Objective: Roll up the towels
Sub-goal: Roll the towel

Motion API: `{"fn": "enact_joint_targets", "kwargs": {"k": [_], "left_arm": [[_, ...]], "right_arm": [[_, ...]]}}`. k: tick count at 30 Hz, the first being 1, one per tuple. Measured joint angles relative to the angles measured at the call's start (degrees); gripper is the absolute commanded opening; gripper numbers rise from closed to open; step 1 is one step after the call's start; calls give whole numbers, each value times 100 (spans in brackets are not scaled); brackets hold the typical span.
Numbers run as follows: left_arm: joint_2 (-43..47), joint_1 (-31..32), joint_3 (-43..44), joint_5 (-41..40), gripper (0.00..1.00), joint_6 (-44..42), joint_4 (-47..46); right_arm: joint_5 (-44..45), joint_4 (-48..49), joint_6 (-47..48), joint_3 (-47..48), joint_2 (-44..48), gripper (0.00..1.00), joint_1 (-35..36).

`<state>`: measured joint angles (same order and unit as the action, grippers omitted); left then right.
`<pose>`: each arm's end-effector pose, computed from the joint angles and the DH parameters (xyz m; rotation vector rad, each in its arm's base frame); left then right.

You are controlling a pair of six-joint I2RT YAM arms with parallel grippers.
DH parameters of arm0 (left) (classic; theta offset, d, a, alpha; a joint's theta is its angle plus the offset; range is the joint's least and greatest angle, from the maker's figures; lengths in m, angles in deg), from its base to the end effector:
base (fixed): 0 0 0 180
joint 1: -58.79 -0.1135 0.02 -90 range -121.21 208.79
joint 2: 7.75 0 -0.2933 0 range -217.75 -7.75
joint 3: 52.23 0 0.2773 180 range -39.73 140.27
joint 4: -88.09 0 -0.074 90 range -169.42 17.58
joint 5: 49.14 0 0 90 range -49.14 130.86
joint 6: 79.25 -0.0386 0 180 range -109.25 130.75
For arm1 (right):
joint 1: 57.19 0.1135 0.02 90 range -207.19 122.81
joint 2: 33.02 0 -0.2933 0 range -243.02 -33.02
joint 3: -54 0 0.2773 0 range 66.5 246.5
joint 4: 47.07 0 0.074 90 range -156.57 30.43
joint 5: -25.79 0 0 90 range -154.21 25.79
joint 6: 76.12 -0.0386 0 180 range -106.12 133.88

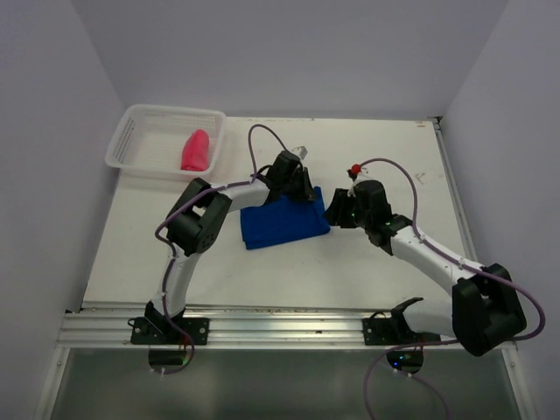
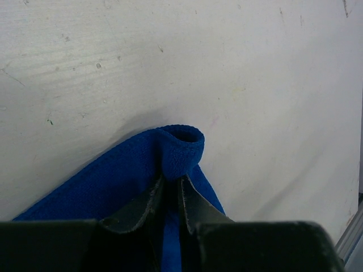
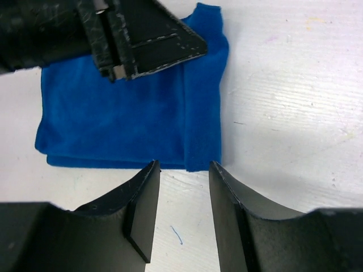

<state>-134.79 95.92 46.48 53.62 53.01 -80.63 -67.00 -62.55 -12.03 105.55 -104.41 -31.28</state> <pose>0.4148 -0.3248 0.1448 0.0190 2.4375 -0.9409 0.2502 0.1236 0.2323 -0.0282 2.2428 0.5558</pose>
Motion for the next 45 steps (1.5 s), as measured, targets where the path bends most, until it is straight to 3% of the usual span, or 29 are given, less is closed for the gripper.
{"fn": "enact_joint_targets", "kwargs": {"k": [6,12,40,45], "left_arm": [[22,0,-85,-7,16,2,-96],[59,0,-140,-15,16,2,-116],[173,0,-363,-61,16,13,-262],[184,0,-380,-79,16,17,-264]], "right_arm": [[-442,190,-680,2,-468,36,-625],[-925,503,-1139,0,-1187,41,-1008],[-1624,1414,-1255,-20,-2232,41,-841],[-1613,1561,-1198,-44,-2284,35,-748]]}}
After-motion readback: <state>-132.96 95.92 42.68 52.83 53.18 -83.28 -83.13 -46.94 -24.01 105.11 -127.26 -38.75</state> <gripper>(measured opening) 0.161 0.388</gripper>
